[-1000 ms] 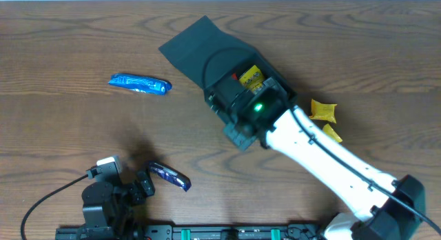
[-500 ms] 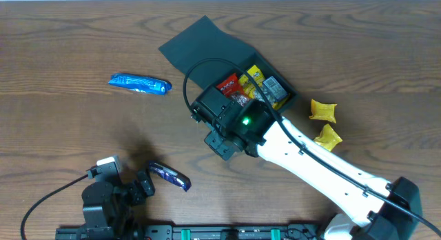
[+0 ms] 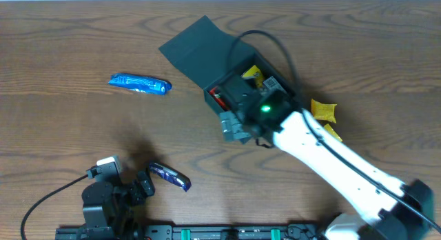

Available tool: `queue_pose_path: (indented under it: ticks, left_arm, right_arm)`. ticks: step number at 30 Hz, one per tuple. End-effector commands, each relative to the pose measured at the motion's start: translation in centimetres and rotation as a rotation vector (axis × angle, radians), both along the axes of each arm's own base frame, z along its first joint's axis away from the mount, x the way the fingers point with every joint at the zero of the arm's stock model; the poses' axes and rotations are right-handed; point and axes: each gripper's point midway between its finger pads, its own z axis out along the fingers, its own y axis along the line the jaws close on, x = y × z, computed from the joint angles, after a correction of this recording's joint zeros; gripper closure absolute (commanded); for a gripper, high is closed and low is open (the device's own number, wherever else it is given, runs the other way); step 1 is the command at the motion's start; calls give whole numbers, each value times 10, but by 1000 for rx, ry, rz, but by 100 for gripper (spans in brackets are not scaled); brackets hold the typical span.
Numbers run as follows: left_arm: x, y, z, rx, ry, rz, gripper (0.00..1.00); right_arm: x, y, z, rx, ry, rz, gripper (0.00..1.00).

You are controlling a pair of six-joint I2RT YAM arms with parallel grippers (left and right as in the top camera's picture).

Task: Pack container
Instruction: 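Withdraw the right gripper from the box toward the yellow packets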

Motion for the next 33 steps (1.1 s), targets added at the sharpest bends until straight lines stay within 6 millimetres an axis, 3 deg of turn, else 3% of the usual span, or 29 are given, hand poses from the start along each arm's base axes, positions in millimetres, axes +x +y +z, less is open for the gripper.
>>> queue_pose_path:
  ticks: [1,6,15,20,30,33]
  left_arm:
    - [-11,1,-17,5,75,0,5]
    - [-11,1,-17,5,75,0,4]
    - [-11,1,-17,5,75,0,5]
    - [-11,1,-17,5,75,0,5]
    - [-11,1,-17,5,75,0,5]
    - [-11,1,-17,5,75,0,5]
  right_arm:
    - [-3,-38,4,69,-35,-307,1]
    - [-35,-76,-21,179,43,-694,1]
    - [-82,-132,-69,152,135,-1033,1]
    - [-95,-162,-87,155,138,-1203,1]
    - [-116,-205,-100,138,147,-1381,1]
    - [-106,-214,-103,149,114,-1339,7]
